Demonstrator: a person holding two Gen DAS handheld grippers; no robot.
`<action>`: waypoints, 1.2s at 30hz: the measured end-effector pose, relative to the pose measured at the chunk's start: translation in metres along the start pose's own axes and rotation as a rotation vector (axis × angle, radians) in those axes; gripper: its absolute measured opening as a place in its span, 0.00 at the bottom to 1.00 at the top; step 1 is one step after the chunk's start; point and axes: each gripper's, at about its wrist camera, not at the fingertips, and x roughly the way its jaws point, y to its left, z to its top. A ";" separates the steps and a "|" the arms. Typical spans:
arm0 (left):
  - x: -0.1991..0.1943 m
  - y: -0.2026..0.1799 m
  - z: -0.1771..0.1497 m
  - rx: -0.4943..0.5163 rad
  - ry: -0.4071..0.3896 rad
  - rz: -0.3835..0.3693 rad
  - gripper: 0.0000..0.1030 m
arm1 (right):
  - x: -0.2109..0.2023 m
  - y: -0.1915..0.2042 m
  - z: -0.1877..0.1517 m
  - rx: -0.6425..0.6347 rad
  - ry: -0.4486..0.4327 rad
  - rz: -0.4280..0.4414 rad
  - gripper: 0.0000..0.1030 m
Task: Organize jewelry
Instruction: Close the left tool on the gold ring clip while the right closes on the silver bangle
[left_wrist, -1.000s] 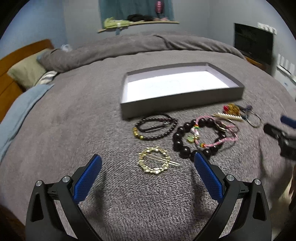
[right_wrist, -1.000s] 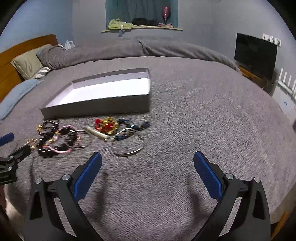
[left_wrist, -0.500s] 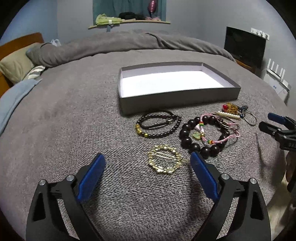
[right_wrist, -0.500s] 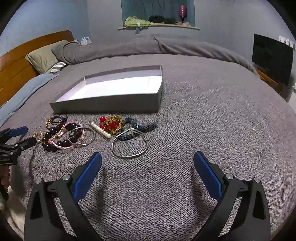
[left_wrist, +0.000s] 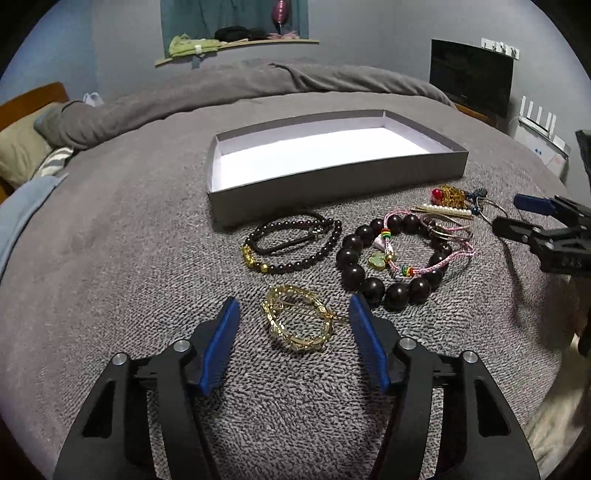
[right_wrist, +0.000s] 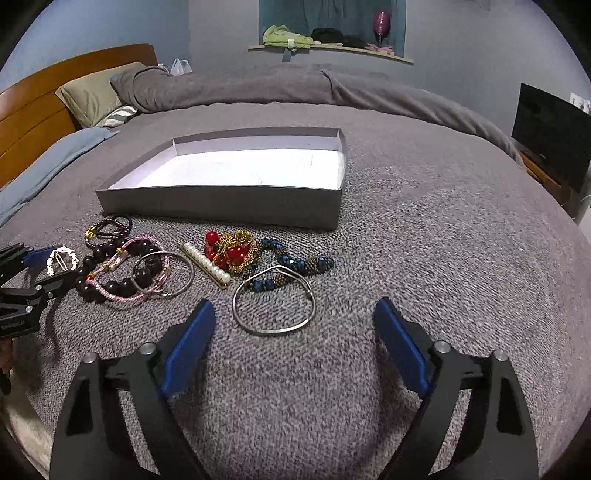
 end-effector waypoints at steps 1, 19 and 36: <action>-0.001 0.001 0.000 -0.001 -0.001 -0.003 0.57 | 0.001 0.000 0.001 -0.001 0.000 -0.003 0.80; -0.001 0.015 -0.005 -0.023 0.006 -0.023 0.41 | 0.005 0.000 -0.004 -0.018 -0.018 0.004 0.71; 0.000 0.007 -0.004 0.002 -0.002 0.015 0.39 | -0.001 0.010 -0.011 -0.076 -0.055 -0.005 0.47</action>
